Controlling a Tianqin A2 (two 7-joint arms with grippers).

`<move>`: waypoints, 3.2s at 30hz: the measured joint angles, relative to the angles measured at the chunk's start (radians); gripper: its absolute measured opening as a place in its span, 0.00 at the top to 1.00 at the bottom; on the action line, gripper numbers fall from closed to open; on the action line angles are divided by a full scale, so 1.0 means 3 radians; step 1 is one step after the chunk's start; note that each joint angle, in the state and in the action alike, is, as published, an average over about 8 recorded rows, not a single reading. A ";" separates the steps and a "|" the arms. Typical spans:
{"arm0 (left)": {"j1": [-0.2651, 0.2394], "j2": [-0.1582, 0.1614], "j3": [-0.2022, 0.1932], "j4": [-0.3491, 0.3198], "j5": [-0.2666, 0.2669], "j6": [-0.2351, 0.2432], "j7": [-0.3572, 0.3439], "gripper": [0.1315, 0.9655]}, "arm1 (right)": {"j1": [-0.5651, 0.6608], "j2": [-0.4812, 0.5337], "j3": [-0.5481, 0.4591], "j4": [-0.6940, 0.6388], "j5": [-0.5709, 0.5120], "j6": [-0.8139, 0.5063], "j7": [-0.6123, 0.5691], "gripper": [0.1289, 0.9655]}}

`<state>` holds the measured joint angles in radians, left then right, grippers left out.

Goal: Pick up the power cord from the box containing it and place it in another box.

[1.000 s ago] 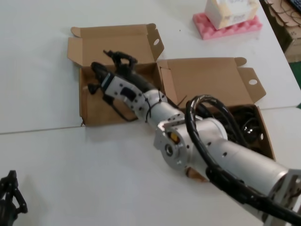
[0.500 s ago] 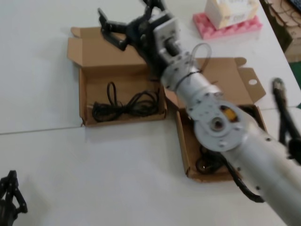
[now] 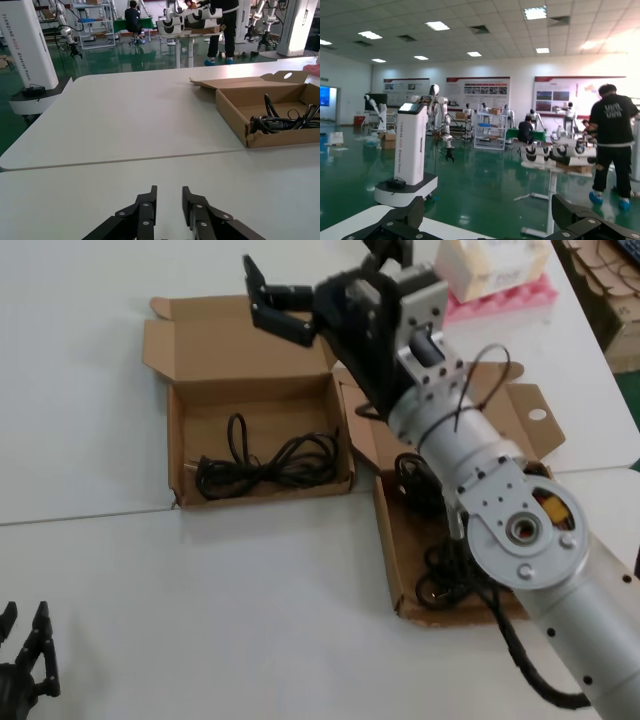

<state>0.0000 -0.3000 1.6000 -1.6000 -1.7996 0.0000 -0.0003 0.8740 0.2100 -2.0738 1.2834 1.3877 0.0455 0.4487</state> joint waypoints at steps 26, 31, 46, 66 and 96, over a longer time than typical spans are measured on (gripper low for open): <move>0.0000 0.0000 0.0000 0.0000 -0.0001 0.0000 0.0000 0.38 | -0.1051 0.0108 0.0569 0.0381 0.0495 -0.0054 0.0000 0.00; 0.0000 0.0000 0.0000 0.0000 -0.0001 0.0000 0.0000 0.26 | -0.1259 0.0130 0.0682 0.0456 0.0594 -0.0065 0.0000 0.00; 0.0000 0.0000 0.0000 0.0000 -0.0001 0.0000 0.0002 0.09 | -0.1880 0.0193 0.1019 0.0681 0.0887 -0.0098 0.0000 0.00; 0.0000 0.0000 0.0000 0.0000 -0.0001 0.0000 0.0001 0.00 | -0.2694 0.0277 0.1460 0.0976 0.1271 -0.0140 0.0000 0.00; 0.0000 0.0000 0.0000 0.0000 -0.0001 0.0000 0.0001 0.00 | -0.2809 0.0289 0.1523 0.1018 0.1325 -0.0146 0.0000 0.00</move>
<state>0.0000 -0.3000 1.6000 -1.6000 -1.8000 0.0000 -0.0001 0.0312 0.2968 -1.6169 1.5887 1.7853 0.0016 0.4487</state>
